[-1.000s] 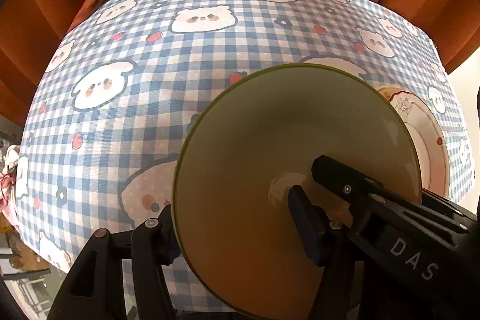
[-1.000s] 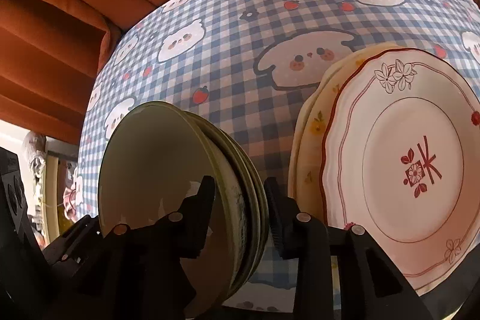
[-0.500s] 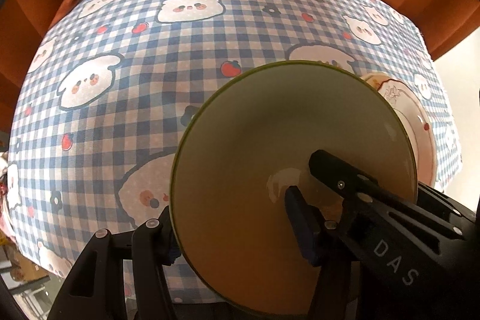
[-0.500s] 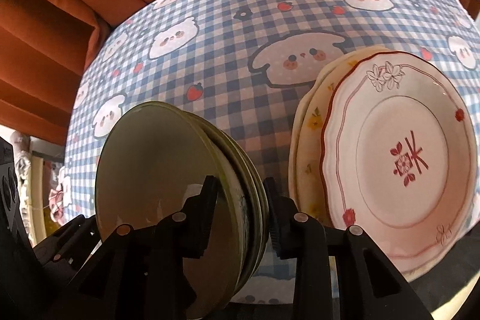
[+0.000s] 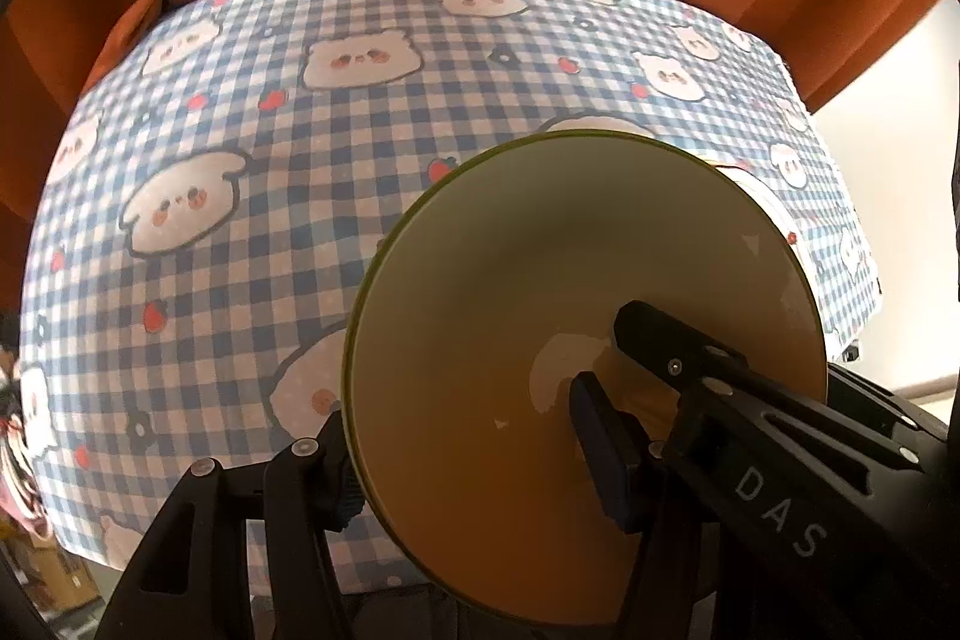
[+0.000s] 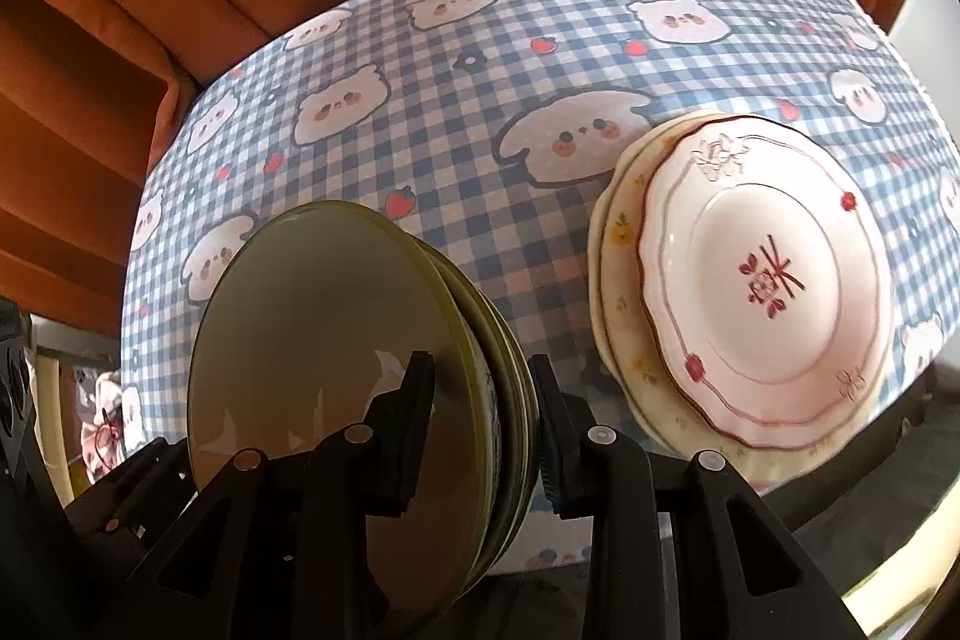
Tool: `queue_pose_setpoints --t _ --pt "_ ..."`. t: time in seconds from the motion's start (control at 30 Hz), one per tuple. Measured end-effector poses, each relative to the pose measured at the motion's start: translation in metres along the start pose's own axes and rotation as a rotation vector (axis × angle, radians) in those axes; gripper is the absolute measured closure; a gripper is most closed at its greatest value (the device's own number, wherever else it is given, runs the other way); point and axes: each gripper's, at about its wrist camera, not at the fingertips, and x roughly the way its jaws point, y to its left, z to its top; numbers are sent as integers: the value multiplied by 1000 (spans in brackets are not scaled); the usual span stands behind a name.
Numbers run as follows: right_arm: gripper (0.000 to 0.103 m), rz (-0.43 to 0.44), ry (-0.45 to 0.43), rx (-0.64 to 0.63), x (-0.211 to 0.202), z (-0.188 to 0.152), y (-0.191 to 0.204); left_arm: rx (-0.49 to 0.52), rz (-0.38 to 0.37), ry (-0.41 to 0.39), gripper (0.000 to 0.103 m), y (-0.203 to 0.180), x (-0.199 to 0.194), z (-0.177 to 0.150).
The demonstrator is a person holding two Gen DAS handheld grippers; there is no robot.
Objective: Organize plates and bowls
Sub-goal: 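Lower the bowl stack onto the plate stack with both grippers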
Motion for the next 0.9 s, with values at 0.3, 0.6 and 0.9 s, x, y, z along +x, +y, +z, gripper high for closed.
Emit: queue_pose_setpoints --t 0.3,0.6,0.9 --pt "68 29 -68 9 -18 1 -11 7 21 -75 44 -19 -8 4" --pt "68 49 -64 -81 -27 21 -43 -81 35 -114 44 -55 -5 12" --pt "68 65 -70 -120 -38 41 -90 -106 48 -137 44 -106 6 24"
